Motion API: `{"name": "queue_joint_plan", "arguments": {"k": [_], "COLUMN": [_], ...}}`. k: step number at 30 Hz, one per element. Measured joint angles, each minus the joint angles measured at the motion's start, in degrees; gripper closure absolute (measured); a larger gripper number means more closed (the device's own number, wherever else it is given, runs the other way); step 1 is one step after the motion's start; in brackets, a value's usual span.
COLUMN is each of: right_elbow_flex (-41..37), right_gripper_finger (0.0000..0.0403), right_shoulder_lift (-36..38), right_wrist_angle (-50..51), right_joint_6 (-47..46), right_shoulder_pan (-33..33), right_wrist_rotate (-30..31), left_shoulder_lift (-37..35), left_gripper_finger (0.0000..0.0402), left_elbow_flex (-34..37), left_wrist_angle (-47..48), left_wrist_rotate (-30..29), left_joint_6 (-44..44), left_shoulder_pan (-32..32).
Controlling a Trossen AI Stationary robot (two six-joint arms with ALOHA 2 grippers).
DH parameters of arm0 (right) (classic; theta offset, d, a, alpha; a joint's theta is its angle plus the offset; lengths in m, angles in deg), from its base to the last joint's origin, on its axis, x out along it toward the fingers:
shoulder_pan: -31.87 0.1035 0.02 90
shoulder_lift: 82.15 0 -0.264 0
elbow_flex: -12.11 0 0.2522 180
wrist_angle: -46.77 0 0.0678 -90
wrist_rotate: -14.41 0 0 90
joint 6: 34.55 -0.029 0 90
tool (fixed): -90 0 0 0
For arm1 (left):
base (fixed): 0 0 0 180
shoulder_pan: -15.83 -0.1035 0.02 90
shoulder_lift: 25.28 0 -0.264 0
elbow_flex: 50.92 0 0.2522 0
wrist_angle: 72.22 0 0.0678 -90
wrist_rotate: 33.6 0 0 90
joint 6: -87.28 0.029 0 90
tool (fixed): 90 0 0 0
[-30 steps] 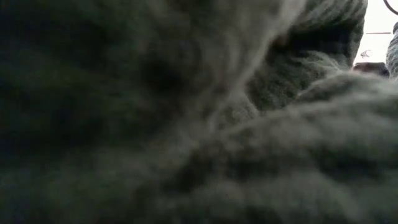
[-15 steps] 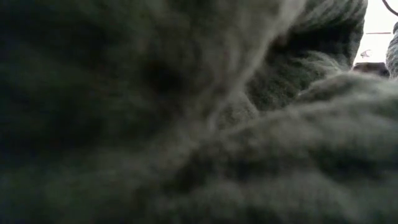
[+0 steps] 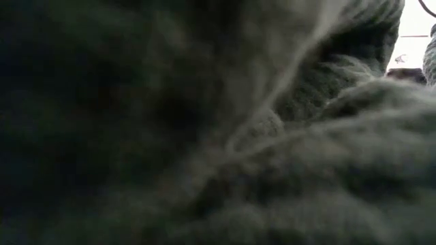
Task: Sort clothes
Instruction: Put the green shirt into the brown basket
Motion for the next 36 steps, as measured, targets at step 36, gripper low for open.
{"name": "queue_joint_plan", "arguments": {"k": [36], "right_elbow_flex": [0.1], "right_gripper_finger": [0.0173], "right_shoulder_lift": [7.1], "right_wrist_angle": [13.9], "right_joint_6": [-8.9], "right_shoulder_pan": [0.1], "right_wrist_rotate": [-1.3], "left_shoulder_lift": [-9.7], "left_gripper_finger": [0.0402], "left_elbow_flex": [-39.5], "left_wrist_angle": [2.9], "left_wrist_rotate": [-46.7], "left_joint_6": [14.8], "left_shoulder_pan": [-17.7]}}
